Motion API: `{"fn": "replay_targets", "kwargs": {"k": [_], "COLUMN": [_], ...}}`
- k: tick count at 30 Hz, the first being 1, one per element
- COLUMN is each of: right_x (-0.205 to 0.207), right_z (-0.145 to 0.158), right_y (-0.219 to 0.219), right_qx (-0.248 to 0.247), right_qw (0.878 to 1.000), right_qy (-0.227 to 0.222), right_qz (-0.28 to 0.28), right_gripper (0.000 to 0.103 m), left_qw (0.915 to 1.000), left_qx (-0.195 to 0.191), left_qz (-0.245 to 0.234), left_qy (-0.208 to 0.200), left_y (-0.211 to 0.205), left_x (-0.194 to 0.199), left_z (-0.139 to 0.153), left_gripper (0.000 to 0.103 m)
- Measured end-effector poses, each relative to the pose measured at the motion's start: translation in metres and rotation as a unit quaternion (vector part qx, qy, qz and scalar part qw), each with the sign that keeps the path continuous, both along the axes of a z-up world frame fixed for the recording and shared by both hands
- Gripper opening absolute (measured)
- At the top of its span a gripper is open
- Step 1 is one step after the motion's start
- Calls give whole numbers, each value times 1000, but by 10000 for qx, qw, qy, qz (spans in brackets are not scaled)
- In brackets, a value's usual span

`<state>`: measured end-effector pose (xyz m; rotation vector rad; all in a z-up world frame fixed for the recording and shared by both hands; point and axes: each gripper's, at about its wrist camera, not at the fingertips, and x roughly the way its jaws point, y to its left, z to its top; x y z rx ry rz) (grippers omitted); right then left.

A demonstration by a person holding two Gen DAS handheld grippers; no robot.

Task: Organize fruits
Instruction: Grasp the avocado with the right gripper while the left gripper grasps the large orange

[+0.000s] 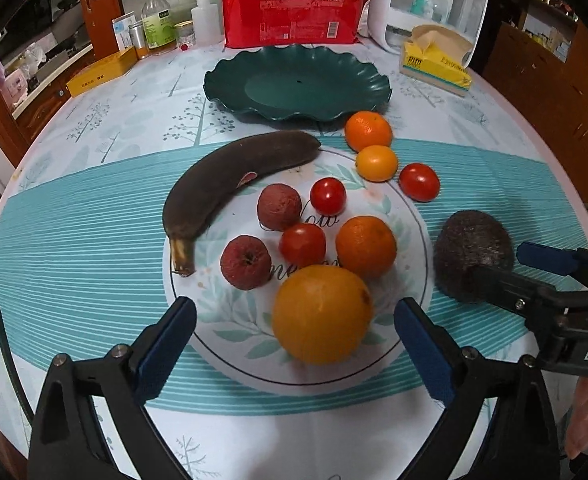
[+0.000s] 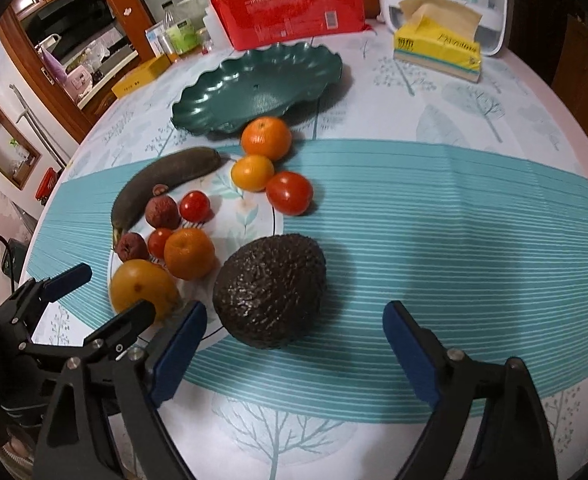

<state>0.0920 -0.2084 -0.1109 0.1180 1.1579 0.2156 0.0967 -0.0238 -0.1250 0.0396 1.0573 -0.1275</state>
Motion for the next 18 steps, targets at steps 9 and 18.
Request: {"fn": "replay_targets", "kwargs": {"k": [9, 18], "right_x": [12, 10], "right_z": [-18, -21], "right_y": [10, 14], "right_qx": [98, 90], "right_qw": [9995, 9995], "right_qy": [263, 127], "right_qz": [161, 279], "right_gripper": [72, 64], "left_qw": [9994, 9994], "left_qx": [-198, -298], "left_qz": [43, -69], "left_qy": [271, 183], "left_y": [2, -1], "left_x": [13, 12], "left_z": [-19, -20], "left_gripper": [74, 49]}}
